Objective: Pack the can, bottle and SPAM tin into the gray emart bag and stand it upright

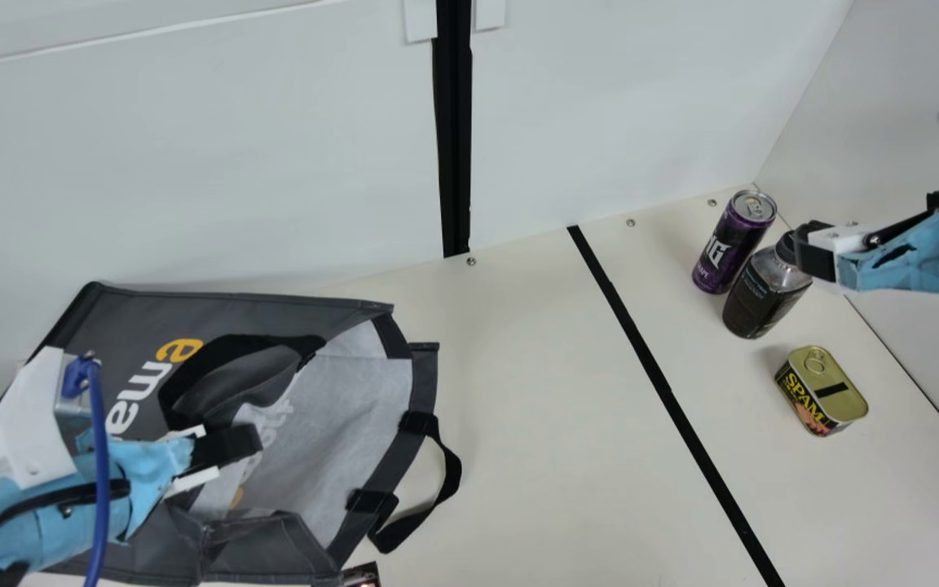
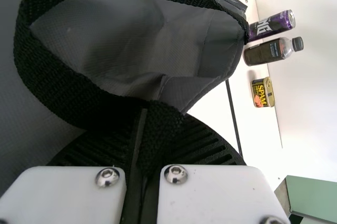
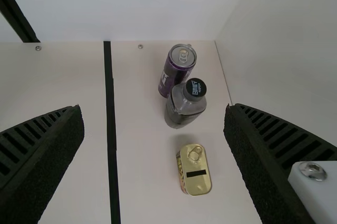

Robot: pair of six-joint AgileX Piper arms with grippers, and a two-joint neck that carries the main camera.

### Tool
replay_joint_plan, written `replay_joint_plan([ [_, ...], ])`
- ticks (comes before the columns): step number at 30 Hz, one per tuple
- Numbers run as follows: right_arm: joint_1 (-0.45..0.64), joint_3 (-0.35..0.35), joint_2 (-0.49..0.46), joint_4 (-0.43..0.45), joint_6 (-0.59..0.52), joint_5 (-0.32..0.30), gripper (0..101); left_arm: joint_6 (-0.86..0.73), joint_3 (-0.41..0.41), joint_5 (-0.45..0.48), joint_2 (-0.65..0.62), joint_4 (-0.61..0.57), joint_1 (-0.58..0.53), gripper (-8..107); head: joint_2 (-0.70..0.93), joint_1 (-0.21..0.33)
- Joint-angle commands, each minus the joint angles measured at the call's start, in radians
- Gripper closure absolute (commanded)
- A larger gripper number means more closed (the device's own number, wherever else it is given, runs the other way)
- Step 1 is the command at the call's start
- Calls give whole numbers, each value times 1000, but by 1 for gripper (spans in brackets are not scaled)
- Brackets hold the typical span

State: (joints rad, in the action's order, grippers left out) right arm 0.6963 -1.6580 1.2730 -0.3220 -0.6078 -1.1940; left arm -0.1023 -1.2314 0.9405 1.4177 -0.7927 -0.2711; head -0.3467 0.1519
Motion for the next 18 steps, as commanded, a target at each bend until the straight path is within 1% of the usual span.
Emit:
replay_joint_plan([
  [1,-4,-10,11,7,5,3,6,0,0,0,0,0,0,107,-2,23],
  [10,-32,-79,82,54,37,11,6,0,0,0,0,0,0,107,-2,23],
  [18,-62,-153,158,109,73,4,6,0,0,0,0,0,0,107,-2,23],
])
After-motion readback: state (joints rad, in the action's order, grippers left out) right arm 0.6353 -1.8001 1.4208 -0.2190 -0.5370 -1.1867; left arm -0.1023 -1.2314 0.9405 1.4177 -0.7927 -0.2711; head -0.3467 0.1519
